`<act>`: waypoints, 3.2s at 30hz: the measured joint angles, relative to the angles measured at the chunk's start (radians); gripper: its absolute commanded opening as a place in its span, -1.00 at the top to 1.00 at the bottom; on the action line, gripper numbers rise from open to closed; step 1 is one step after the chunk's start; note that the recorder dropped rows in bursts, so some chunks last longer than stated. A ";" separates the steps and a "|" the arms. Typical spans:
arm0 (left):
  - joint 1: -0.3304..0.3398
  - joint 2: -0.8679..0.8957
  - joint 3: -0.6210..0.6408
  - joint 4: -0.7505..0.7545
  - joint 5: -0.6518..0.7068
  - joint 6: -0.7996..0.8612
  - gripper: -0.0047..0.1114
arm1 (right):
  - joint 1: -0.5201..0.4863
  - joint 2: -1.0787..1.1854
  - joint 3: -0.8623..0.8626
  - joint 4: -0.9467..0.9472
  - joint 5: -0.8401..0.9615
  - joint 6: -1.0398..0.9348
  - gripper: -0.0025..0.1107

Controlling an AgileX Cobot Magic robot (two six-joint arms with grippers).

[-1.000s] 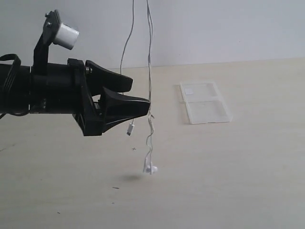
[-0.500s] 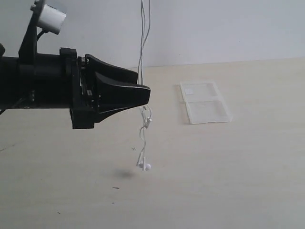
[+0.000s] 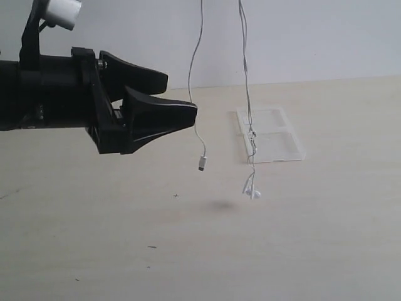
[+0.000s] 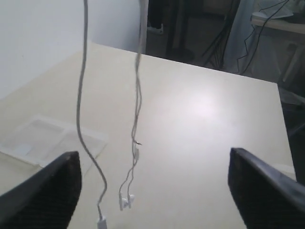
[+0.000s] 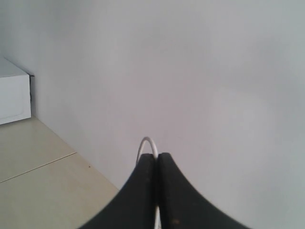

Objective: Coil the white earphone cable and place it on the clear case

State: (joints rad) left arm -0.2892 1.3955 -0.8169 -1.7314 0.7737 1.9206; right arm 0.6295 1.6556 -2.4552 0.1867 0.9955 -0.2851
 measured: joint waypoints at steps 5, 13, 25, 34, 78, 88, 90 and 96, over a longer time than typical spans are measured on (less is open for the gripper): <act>0.000 0.007 -0.034 0.000 -0.002 0.028 -0.47 | 0.000 0.000 0.000 0.002 -0.003 0.000 0.96; 0.000 0.081 -0.087 0.000 -0.005 0.034 -0.47 | 0.000 0.000 0.000 0.003 -0.006 0.000 0.96; -0.008 0.088 -0.102 0.000 0.020 0.034 0.59 | 0.000 0.000 0.000 0.051 -0.034 0.000 0.96; -0.138 0.229 -0.218 -0.008 -0.005 0.078 0.92 | 0.000 0.000 0.000 0.128 -0.054 0.000 0.96; -0.150 -0.154 -0.223 0.252 -0.421 -0.363 0.92 | 0.000 -0.524 1.197 -0.417 0.041 0.395 0.96; -0.150 -0.154 -0.223 0.254 -0.490 -0.421 0.92 | 0.000 -0.522 1.358 -0.342 -0.162 0.344 0.05; -0.150 -0.154 -0.223 0.246 -0.511 -0.430 0.92 | 0.000 -0.528 1.358 -0.339 -0.164 0.342 -0.01; -0.150 -0.154 -0.223 0.182 -0.574 -0.436 0.92 | 0.000 -0.548 1.358 -0.316 -0.166 0.342 -0.01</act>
State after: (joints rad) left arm -0.4389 1.2413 -1.0399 -1.5494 0.1992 1.4845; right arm 0.6295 1.1073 -1.0971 -0.1294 0.8291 0.0565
